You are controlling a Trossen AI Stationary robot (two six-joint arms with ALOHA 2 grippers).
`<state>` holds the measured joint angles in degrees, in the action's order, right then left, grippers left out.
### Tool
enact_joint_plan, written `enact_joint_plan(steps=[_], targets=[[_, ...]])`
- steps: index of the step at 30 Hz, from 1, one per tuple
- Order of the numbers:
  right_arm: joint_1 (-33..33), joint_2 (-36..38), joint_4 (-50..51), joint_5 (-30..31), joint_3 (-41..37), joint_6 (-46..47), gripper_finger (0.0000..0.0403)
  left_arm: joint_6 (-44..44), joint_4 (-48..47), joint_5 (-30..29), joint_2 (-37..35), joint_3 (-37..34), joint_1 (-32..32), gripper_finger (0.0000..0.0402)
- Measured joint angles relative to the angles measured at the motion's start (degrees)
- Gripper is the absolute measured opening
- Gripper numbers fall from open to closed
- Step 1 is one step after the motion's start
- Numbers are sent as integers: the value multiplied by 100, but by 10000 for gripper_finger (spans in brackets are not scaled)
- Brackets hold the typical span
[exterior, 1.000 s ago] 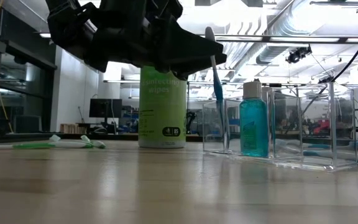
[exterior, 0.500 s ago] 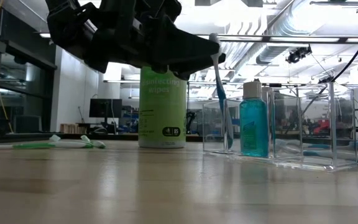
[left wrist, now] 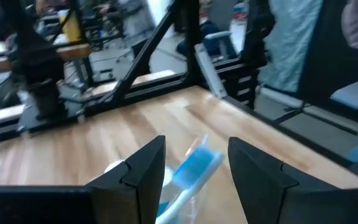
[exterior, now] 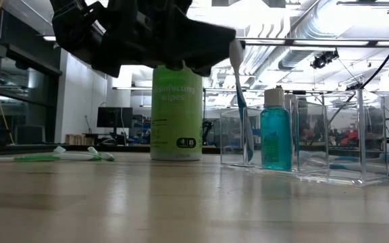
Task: Pick & Place toothbrushing station
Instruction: Put the top left blue toothbrush into the transparent organizer, then put the top blue toothbrush into the transparent organizer
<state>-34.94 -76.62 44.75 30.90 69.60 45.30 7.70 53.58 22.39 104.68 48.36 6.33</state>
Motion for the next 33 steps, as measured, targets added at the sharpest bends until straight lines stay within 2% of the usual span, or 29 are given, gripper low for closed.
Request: enact_joint_plan(steps=[11, 18, 24, 28, 33], targets=[[0, 0, 2, 0, 0, -4, 168, -39, 332, 274, -35, 0, 17, 171], [6, 0, 248, 23, 0, 78, 168, -335, 312, 298, -554, 0, 22, 171], [127, -74, 1736, 24, -4, 1014, 168, -325, -1054, 250, -1270, -4, 22, 169], [300, -72, 2455, 12, -4, 1348, 168, -192, -2057, -132, -1702, -13, 22, 169], [644, -72, 3086, -404, -38, 1346, 168, -147, -2554, -677, -1937, -14, 93, 169]])
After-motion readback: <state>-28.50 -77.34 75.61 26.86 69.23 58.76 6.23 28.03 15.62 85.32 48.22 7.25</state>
